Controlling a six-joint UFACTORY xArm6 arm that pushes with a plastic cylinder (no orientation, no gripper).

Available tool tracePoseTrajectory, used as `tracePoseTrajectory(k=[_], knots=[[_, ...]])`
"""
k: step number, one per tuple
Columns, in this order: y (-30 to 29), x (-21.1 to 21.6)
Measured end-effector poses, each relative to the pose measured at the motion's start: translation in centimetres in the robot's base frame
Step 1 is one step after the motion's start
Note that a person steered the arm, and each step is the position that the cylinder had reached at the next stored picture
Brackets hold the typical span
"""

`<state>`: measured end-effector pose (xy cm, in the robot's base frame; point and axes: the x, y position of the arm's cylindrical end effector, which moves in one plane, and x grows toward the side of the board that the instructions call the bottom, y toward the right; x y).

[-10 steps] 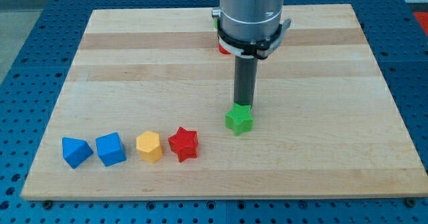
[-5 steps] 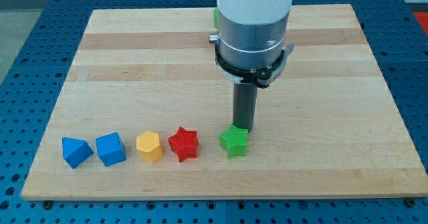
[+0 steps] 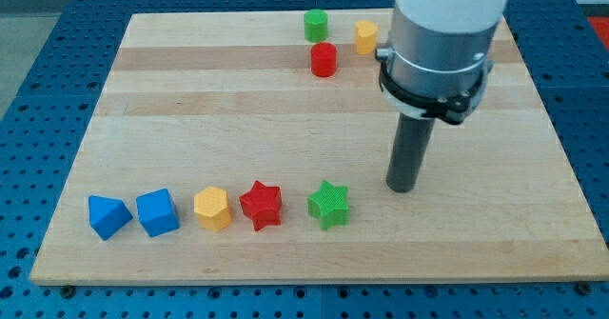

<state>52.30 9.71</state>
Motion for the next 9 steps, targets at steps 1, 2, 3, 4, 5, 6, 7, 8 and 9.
tracePoseTrajectory(k=[1,2,3,4,5,6,7,8,9], knots=[[0.0,1.6],[-0.5,2.4],[-1.5,2.5],[-3.2,2.5],[-4.6,2.6],[-5.8,2.7],[-7.1,2.7],[-6.9,2.7],[-4.4,1.6]])
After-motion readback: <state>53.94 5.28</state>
